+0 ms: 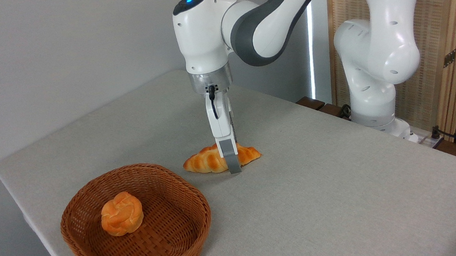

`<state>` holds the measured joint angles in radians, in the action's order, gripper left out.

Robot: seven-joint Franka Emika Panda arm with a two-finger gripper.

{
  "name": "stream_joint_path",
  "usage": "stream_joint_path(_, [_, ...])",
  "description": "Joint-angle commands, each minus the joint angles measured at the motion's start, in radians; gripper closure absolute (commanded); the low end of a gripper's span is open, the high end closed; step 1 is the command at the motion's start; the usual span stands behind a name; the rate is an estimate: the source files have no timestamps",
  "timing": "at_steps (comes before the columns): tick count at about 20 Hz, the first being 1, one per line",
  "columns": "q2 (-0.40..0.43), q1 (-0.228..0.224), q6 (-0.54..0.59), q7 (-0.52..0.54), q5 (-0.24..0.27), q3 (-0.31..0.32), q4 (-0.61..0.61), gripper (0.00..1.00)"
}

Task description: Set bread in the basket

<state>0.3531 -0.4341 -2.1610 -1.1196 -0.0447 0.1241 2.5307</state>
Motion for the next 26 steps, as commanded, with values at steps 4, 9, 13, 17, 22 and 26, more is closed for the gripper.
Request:
stream_joint_path(4, [0.014,-0.012,-0.043,-0.005,0.000,0.015,0.011,0.06])
stream_joint_path(9, [0.014,-0.012,-0.043,-0.002,0.003,0.015,0.011,0.25])
stream_joint_path(13, [0.014,-0.012,-0.043,-0.002,0.025,0.015,0.011,0.43])
stream_joint_path(17, [0.015,-0.014,-0.042,-0.003,0.026,0.015,0.011,0.53])
stream_joint_path(22, [0.015,-0.014,-0.042,-0.002,0.026,0.015,0.011,0.57])
stream_joint_path(26, [0.015,-0.014,-0.042,-0.003,0.054,0.015,0.010,0.62])
